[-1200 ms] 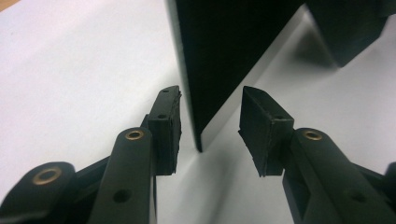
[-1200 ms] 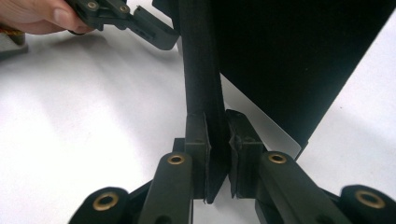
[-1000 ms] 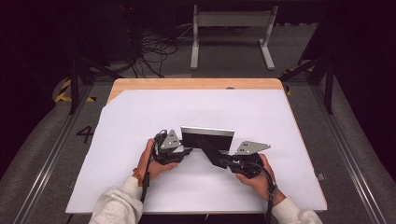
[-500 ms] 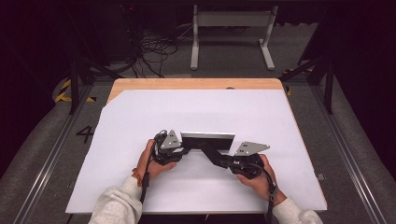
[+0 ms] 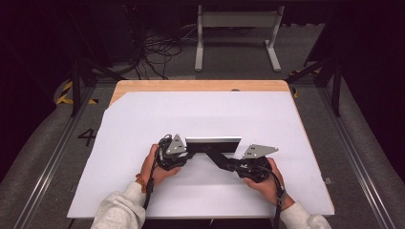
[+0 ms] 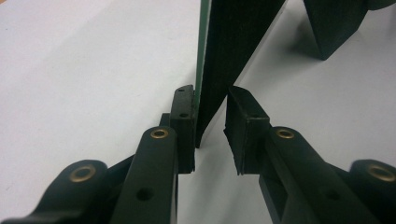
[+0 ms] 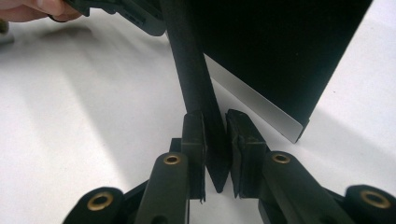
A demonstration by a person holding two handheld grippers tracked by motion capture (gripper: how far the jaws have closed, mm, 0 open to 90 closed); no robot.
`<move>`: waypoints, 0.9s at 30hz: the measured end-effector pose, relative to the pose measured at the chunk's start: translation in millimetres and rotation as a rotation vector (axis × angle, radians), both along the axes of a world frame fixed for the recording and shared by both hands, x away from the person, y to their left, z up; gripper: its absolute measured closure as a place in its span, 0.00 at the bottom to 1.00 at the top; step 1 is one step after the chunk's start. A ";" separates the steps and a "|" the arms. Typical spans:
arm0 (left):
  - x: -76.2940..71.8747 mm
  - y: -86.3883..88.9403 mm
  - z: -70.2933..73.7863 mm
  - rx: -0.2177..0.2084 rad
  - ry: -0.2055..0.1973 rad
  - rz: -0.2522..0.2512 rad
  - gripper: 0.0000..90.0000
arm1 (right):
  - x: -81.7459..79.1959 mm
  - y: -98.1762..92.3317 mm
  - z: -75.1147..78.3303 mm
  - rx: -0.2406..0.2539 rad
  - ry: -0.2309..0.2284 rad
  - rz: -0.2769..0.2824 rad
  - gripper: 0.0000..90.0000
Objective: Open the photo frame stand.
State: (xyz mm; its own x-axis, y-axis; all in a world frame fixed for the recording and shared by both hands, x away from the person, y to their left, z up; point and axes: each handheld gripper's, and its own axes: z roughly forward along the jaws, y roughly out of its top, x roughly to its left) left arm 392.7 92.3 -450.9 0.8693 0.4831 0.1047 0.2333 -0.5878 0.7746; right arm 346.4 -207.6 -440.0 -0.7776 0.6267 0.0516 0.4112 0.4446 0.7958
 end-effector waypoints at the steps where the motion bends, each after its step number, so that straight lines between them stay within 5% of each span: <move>1: -0.2 -0.1 0.1 0.003 -0.002 0.000 0.82 | 0.2 -0.7 -0.1 0.004 0.005 0.001 0.87; 11: -2.6 -2.2 -0.2 0.013 -0.014 0.010 0.82 | 0.3 -4.0 2.0 0.024 0.058 0.023 0.90; 27: -4.7 -3.0 -0.7 0.020 -0.025 0.014 0.82 | -6.2 -2.0 2.7 0.009 0.073 0.031 0.91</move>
State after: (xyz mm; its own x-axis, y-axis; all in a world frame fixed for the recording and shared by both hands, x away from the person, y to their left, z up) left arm 388.0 89.3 -451.6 0.8593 0.4932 0.1359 0.2228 -0.6000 0.7684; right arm 340.2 -209.6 -437.2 -0.7903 0.6020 0.1139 0.4544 0.4511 0.7681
